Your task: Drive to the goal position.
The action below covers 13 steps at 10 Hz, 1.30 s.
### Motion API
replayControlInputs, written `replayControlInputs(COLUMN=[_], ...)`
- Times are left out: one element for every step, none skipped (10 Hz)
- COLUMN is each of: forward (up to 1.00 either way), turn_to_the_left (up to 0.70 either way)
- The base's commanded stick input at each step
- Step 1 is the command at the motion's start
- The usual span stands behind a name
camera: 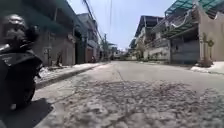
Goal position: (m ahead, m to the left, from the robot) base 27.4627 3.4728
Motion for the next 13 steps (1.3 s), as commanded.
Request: replayControlInputs(forward=[1.0,1.0,1.0,1.0,1.0,1.0,1.0,1.0,1.0,1.0,1.0,1.0,1.0], turn_to_the_left=[0.0,0.0,0.0,0.0,0.0,0.0,0.0,0.0,0.0,0.0,0.0,0.0,0.0])
